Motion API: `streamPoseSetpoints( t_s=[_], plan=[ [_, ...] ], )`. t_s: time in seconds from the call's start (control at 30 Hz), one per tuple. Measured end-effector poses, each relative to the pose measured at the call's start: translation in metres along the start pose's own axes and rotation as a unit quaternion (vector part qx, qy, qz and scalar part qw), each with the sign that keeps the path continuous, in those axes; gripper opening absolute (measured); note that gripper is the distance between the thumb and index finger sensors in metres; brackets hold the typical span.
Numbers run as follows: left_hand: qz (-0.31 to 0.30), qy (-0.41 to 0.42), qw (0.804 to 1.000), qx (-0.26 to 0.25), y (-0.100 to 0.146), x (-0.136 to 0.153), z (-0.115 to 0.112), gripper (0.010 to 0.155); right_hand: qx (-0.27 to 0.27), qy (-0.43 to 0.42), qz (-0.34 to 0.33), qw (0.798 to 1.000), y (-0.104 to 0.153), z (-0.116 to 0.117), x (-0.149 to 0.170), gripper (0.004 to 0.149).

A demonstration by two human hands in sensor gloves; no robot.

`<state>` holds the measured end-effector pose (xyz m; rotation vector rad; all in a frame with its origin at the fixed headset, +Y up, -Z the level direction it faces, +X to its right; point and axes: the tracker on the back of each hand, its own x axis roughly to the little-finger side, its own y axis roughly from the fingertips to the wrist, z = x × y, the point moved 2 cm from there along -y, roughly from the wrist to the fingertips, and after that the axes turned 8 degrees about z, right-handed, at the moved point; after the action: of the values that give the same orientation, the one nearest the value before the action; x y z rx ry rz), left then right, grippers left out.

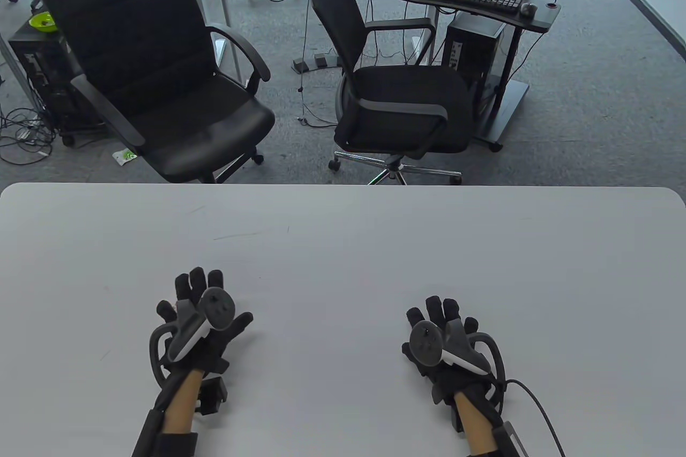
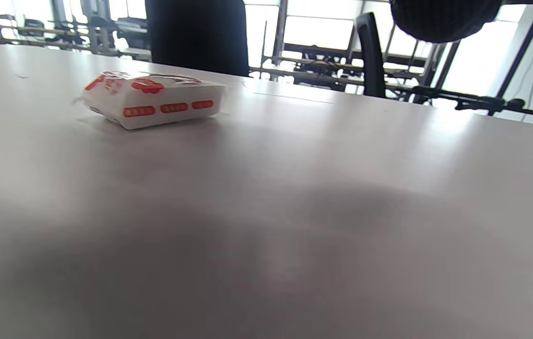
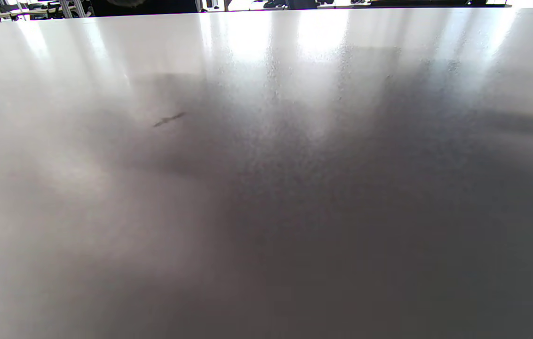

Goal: Tear open small pack of wet wipes

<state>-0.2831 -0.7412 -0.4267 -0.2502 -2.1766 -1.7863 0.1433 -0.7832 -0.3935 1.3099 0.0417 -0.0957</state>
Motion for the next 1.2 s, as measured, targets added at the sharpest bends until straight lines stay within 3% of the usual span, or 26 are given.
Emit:
streamPoseSetpoints(
  t_s=[0.27,0.53,0.67,0.73,0.93,1.03,1.2],
  plan=[
    [0.132,-0.040,0.988,0.064,-0.038,0.044,-0.012,0.105,-0.007,-0.002,0.000,1.000,0.000,0.002,-0.001,0.065],
    [0.168,-0.052,0.983,0.059,-0.053,0.055,-0.022,0.102,-0.016,-0.009,0.000,1.000,0.000,0.002,-0.001,0.064],
    [0.177,-0.062,0.982,0.036,-0.051,0.054,-0.018,0.075,-0.018,-0.012,-0.002,1.000,0.001,0.003,-0.001,0.064],
    [0.173,-0.066,0.982,0.036,-0.049,0.052,-0.017,0.071,-0.013,-0.014,-0.006,1.000,0.001,0.002,-0.003,0.064],
    [0.061,-0.018,0.998,-0.023,-0.020,0.022,-0.003,0.071,0.022,-0.059,-0.041,0.997,0.005,-0.008,-0.019,0.063],
    [-0.026,0.023,0.998,-0.049,0.005,-0.010,-0.003,0.069,0.040,-0.095,-0.077,0.992,0.009,-0.013,-0.034,0.060],
    [-0.162,0.036,0.984,-0.063,0.056,-0.077,-0.017,0.068,0.121,-0.135,-0.130,0.975,0.022,-0.024,-0.065,0.056]
  ],
)
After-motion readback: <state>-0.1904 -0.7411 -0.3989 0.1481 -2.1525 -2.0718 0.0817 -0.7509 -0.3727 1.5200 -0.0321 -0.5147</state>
